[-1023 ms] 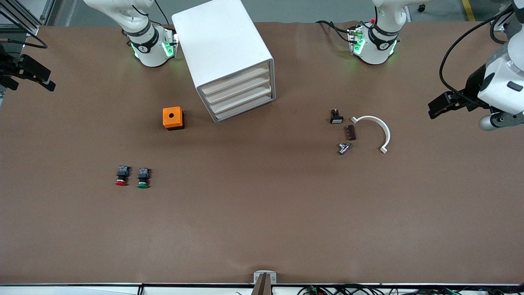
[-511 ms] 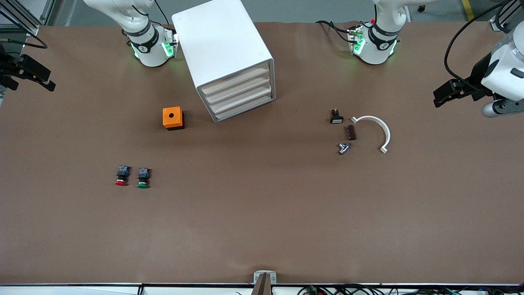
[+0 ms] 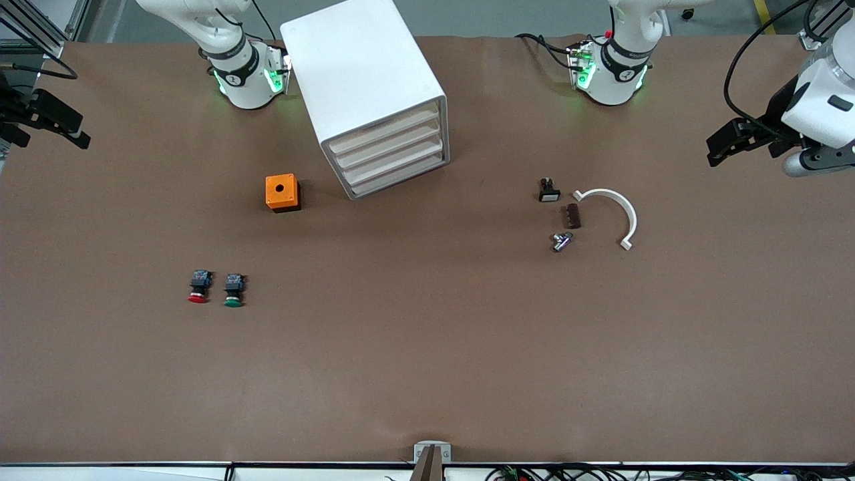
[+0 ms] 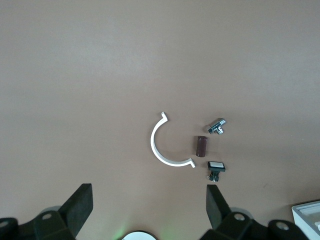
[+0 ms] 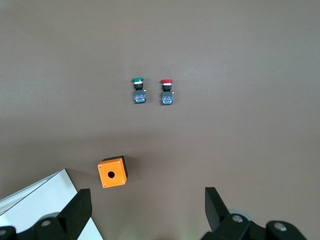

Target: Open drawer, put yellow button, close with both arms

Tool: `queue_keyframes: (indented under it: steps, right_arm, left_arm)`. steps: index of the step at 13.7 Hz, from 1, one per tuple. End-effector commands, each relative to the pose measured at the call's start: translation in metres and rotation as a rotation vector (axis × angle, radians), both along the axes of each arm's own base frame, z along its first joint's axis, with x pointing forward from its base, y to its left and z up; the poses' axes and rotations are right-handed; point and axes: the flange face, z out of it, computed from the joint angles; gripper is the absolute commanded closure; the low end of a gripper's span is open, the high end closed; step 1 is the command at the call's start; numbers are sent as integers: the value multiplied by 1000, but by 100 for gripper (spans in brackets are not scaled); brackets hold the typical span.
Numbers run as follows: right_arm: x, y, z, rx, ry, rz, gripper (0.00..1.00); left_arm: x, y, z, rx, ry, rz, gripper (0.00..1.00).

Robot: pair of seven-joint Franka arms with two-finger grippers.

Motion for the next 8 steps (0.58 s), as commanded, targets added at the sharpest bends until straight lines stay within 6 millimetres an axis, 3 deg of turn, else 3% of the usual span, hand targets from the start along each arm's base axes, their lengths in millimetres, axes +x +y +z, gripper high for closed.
queue_keyframes:
  steps: [1,8]
  right_arm:
    - [3,-3,4,-18,-7,7,0]
    - [3,-2,4,-18,-5,8,0]
  left_arm:
    - [-6,1,2,-12,-12,-39,0]
    - [-5,-1,6,-2,-22,-84,0]
